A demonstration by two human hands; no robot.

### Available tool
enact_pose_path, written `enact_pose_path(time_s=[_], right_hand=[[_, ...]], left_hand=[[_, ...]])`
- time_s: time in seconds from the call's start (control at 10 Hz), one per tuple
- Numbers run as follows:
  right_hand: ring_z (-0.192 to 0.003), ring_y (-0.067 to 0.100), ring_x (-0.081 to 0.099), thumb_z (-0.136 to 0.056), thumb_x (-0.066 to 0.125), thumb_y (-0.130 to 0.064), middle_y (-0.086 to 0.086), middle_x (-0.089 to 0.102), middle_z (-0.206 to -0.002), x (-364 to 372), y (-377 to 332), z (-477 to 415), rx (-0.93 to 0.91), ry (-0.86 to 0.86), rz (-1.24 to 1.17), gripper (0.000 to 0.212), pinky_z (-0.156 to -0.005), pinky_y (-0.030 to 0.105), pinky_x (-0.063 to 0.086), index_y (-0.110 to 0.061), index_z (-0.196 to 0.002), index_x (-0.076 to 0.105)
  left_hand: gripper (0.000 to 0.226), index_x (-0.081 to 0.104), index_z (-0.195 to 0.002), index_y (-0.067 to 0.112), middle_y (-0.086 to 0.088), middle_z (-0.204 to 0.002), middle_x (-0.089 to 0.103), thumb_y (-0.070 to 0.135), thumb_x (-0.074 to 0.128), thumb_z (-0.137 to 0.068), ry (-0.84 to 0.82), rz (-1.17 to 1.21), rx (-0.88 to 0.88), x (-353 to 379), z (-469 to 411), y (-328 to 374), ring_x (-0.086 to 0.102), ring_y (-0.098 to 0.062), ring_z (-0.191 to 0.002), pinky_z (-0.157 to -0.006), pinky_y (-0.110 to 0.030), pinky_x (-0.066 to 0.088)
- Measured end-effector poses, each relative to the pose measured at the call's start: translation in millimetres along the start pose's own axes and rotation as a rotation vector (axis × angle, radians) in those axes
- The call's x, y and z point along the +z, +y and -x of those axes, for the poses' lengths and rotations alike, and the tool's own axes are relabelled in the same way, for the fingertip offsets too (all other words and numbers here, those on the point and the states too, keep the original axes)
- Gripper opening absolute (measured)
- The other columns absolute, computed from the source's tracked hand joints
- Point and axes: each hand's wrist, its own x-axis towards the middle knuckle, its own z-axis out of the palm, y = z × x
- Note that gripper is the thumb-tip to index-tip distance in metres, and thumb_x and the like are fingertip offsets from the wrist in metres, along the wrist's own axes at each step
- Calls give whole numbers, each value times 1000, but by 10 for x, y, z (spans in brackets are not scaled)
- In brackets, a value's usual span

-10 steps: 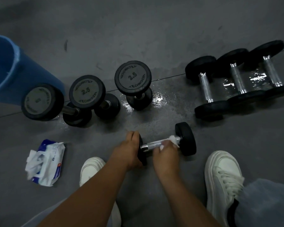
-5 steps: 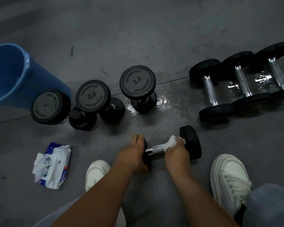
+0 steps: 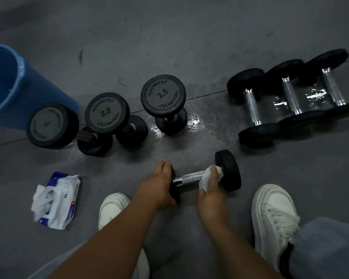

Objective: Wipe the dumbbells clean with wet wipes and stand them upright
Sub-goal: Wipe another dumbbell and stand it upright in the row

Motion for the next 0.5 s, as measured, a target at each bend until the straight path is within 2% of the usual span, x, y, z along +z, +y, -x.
enact_pose_path(time_s=[0.1, 0.2, 0.3, 0.4, 0.5], right_hand=[[-90, 11, 58, -94, 19, -12, -4, 61, -107, -102, -47, 29, -38, 228, 192, 57, -119, 32, 12, -17, -150, 18], [-122, 32, 45, -80, 14, 13, 21, 42, -133, 8, 340, -171, -274, 180, 949, 64, -108, 62, -8, 13, -144, 14], [-80, 7, 52, -99, 20, -17, -6, 59, -107, -41, 77, -200, 139, 192, -227, 55, -66, 16, 34, -54, -138, 7], [-107, 28, 57, -101, 33, -16, 11, 56, -127, -102, 67, -83, -18, 25, -104, 50, -80, 27, 42, -41, -144, 27], [-124, 20, 48, -94, 45, -1, 11, 43, -142, -58, 122, -85, -93, 91, -8, 60, -96, 17, 34, -32, -144, 32]], left_hand=[[111, 23, -145, 17, 1, -149, 23, 34, 88, -57, 1, -3, -3, 8, -1, 1, 59, -30, -110, -78, -36, 48], [117, 19, -148, 16, 1, -151, 20, 34, 89, -56, -21, -3, -7, 1, -14, -5, 58, -30, -114, -85, -39, 51], [117, 18, -148, 17, 1, -151, 20, 33, 89, -56, -16, -3, -8, -16, -8, -6, 58, -31, -114, -85, -39, 52], [116, 17, -149, 17, 1, -151, 19, 34, 88, -58, 0, -11, -3, 0, 10, -1, 58, -30, -113, -83, -37, 49], [118, 17, -150, 16, 0, -153, 18, 32, 89, -57, -5, -5, -2, 13, -1, -10, 57, -31, -114, -84, -37, 48]])
